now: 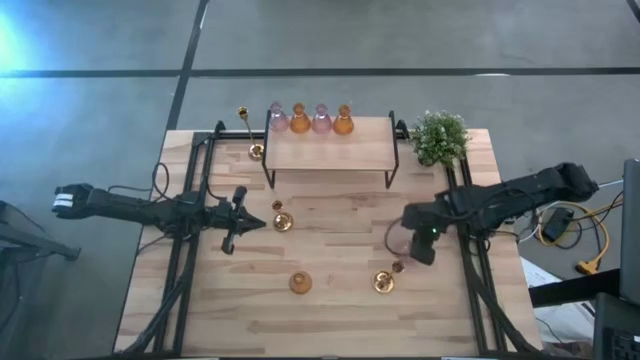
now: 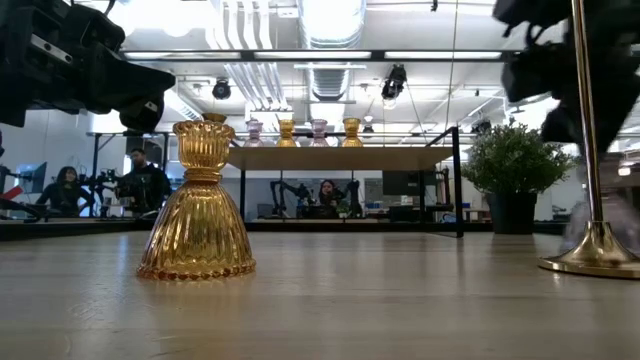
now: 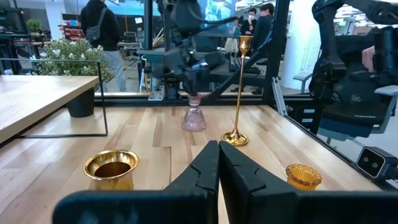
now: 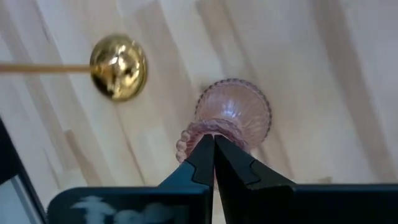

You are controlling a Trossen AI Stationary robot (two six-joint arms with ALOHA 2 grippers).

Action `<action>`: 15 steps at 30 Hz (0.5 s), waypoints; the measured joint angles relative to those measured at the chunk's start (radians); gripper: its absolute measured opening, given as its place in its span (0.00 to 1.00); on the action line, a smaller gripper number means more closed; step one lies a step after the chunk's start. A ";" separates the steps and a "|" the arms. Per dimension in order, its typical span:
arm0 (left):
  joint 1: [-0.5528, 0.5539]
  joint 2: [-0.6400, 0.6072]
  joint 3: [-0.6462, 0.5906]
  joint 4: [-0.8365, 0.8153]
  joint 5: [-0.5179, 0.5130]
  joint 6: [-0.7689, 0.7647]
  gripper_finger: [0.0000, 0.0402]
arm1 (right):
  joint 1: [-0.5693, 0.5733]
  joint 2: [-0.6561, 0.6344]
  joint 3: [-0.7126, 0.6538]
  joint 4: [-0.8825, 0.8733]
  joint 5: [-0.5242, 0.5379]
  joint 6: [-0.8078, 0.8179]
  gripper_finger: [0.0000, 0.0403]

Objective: Pick & Place candle stick holders
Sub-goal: Put the purple glass candle holder on the shelf aligned with the other glass candle holders

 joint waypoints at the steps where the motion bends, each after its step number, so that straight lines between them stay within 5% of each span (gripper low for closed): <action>1: 0.000 0.000 0.000 0.000 0.000 0.000 0.03 | -0.023 0.009 0.009 -0.001 -0.002 -0.023 0.02; 15: 0.000 0.000 0.000 0.000 0.000 0.000 0.03 | -0.246 0.269 0.192 0.003 -0.074 -0.353 0.02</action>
